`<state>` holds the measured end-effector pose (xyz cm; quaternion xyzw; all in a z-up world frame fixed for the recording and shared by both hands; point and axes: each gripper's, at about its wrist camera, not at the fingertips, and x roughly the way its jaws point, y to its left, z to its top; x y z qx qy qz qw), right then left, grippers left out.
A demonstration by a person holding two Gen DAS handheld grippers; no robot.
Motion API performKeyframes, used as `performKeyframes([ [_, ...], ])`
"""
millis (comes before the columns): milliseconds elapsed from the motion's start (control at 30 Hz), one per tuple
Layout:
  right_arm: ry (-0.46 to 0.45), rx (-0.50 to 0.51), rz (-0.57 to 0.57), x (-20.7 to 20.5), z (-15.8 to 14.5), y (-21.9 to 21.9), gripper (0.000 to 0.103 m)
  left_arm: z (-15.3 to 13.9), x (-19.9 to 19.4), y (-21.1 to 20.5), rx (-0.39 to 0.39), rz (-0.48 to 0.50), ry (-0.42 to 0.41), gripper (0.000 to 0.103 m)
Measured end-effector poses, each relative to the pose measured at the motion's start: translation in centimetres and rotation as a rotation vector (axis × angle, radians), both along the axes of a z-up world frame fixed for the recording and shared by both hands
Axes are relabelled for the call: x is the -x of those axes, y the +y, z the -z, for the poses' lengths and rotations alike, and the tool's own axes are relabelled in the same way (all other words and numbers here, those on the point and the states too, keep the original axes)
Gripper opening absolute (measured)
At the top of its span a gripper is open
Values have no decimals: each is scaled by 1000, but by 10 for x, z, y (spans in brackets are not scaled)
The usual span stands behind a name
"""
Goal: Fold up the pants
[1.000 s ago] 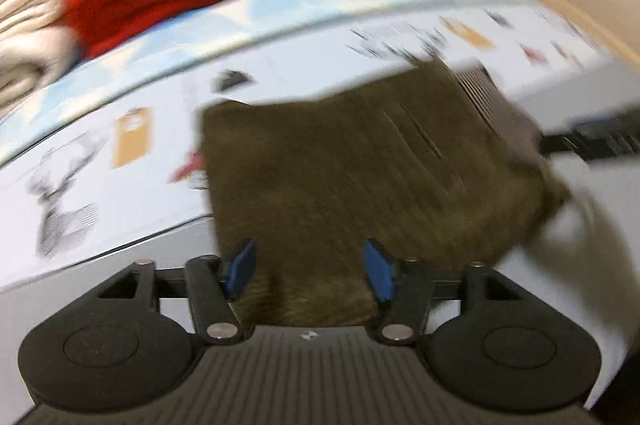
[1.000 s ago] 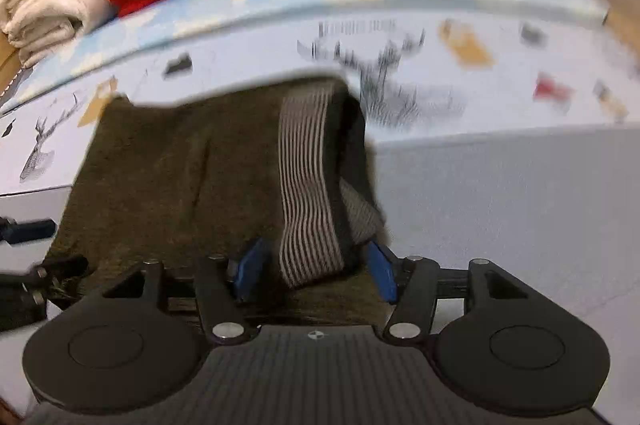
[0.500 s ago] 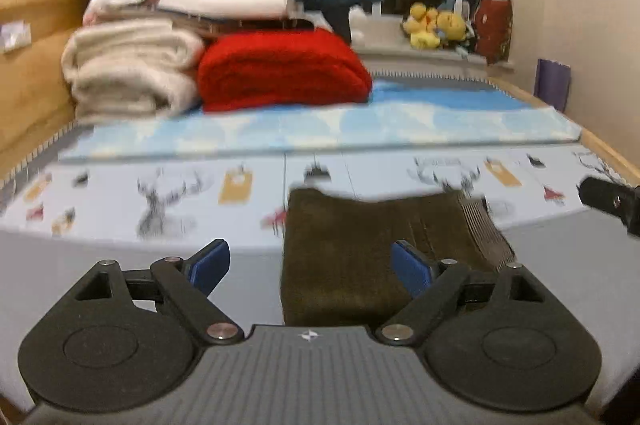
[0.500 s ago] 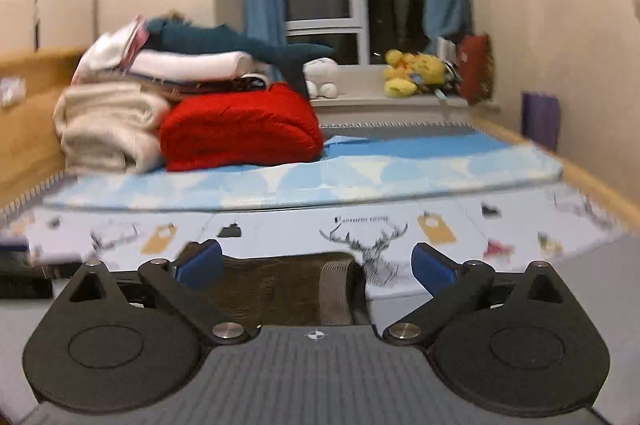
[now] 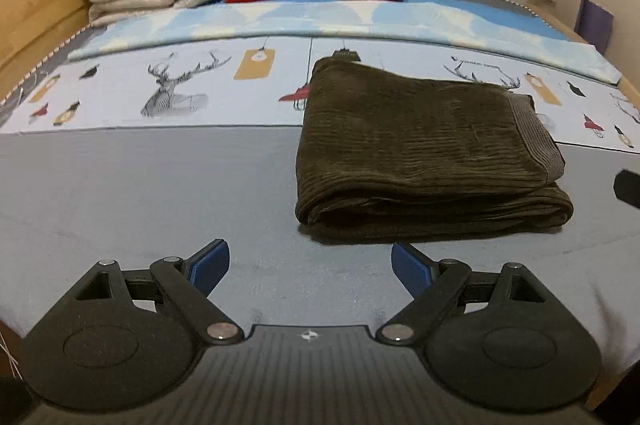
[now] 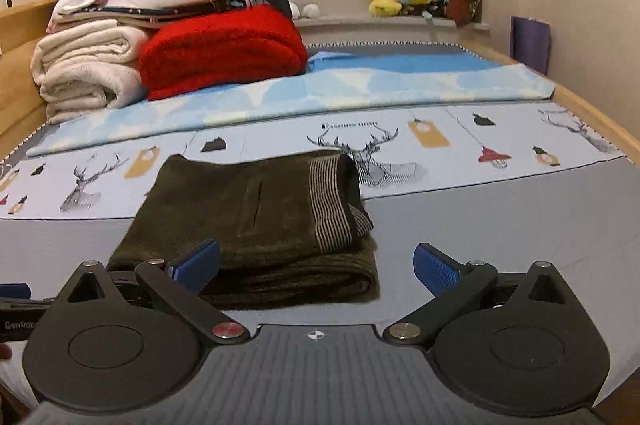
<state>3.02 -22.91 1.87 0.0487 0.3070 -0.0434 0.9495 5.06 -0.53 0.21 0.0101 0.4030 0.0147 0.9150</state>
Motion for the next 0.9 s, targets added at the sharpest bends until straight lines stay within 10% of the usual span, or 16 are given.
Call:
performKeyframes([
  [900, 57, 27, -67, -4, 11, 10, 102, 6, -7, -16, 21, 30, 7, 91],
])
